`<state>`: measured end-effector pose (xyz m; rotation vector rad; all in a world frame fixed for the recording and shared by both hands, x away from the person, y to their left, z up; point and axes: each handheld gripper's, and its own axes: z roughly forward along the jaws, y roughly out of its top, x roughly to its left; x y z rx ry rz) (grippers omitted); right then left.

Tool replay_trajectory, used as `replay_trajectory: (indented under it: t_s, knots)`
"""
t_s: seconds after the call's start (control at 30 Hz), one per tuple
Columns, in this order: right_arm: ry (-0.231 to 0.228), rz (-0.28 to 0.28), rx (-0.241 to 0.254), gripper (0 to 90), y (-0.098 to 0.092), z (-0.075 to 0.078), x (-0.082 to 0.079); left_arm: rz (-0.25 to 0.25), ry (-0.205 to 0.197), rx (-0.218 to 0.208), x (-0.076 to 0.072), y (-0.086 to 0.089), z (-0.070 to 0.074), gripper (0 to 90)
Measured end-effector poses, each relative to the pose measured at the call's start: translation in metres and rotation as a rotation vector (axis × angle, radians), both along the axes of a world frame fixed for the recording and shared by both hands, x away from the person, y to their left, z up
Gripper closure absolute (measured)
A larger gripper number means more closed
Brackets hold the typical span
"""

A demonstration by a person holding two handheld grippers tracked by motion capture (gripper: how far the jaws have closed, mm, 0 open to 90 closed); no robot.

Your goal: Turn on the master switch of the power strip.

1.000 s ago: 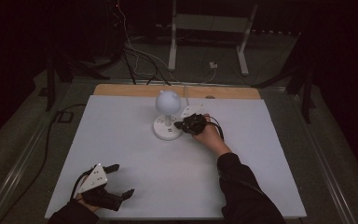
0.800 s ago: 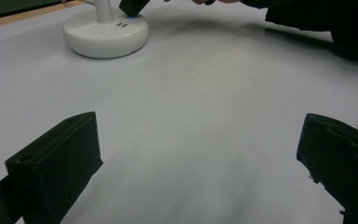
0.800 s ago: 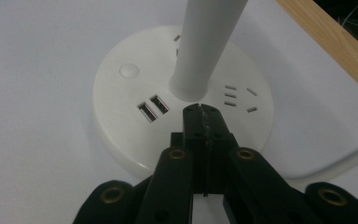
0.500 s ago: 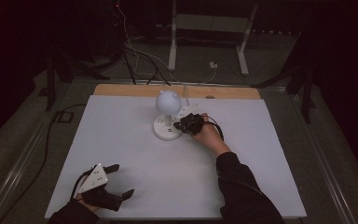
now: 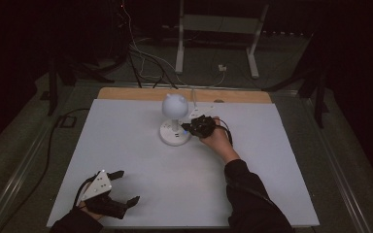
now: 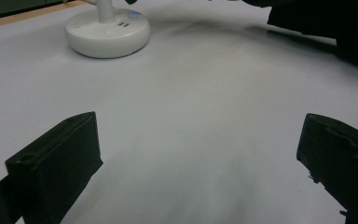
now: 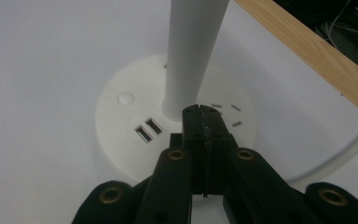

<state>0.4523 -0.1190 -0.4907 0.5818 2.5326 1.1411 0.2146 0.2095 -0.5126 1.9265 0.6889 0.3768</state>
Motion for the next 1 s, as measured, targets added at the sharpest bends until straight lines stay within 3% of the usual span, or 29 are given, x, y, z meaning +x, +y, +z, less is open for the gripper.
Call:
replay_trajectory:
  t_s: [0.3, 0.4, 0.63, 0.7, 0.73, 0.9, 1.0]
  knots:
    - [0.087, 0.020, 0.077, 89.3, -0.009, 0.000, -0.003, 0.000, 0.002, -0.008, 0.000, 0.000, 0.000, 0.1]
    - [0.106, 0.027, 0.086, 73.5, -0.011, 0.001, -0.005, 0.001, 0.001, -0.007, 0.000, 0.000, 0.000, 0.1]
    - [0.126, 0.048, 0.087, 46.5, -0.011, -0.002, -0.011, 0.001, 0.002, -0.006, 0.000, 0.000, 0.000, 0.1]
    - [0.135, 0.051, 0.085, 33.9, -0.011, -0.003, -0.013, 0.000, 0.002, -0.006, 0.000, 0.000, 0.000, 0.1]
    - [0.135, 0.051, 0.085, 33.9, -0.011, -0.003, -0.013, 0.000, 0.002, -0.003, 0.000, 0.000, 0.000, 0.1]
    - [0.177, 0.061, 0.060, 6.1, -0.011, -0.003, -0.012, 0.000, 0.001, -0.005, 0.000, 0.000, 0.000, 0.1]
    - [0.178, 0.086, 0.056, 0.0, -0.011, -0.004, -0.013, 0.001, 0.001, -0.007, 0.000, 0.000, 0.000, 0.1]
